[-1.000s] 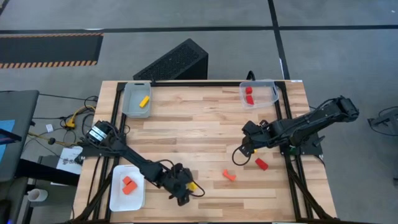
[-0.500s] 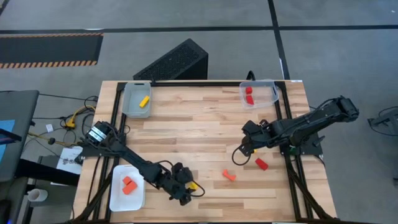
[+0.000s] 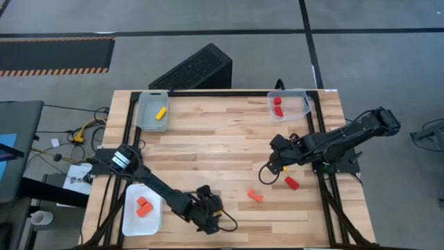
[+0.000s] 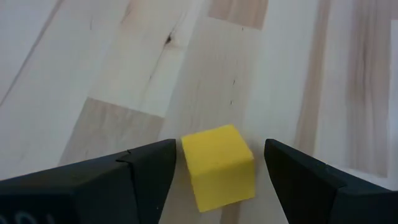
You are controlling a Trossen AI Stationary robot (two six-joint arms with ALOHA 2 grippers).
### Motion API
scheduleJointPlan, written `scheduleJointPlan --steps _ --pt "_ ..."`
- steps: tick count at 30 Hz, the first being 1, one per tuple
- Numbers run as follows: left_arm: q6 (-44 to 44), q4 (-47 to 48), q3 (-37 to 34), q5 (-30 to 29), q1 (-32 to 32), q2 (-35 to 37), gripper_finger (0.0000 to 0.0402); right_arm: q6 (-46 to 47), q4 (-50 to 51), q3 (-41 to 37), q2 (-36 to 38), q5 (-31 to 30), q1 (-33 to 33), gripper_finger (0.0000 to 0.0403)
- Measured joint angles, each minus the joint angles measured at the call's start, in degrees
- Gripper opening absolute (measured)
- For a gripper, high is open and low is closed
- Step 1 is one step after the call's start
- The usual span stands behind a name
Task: Sort & place blocks by color
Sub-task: Put the bottom yellow block into the gray bin
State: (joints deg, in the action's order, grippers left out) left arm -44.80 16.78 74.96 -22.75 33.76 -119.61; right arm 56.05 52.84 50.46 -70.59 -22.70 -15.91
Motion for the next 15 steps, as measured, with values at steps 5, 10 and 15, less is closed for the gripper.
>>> scheduleJointPlan --steps 5,10,15 --pt "-0.1 1.4 1.4 0.0 0.0 -1.0 0.0235 0.0 0.0 0.0 0.0 0.0 -0.6 0.026" --pt "0.5 4.8 1.5 1.2 -0.2 -0.9 0.0169 0.0 0.0 0.0 0.0 0.0 -0.6 0.026" --pt "4.1 6.7 1.5 2.4 -0.2 0.0 0.0101 0.0 0.0 0.0 0.0 -0.2 -0.6 0.026"
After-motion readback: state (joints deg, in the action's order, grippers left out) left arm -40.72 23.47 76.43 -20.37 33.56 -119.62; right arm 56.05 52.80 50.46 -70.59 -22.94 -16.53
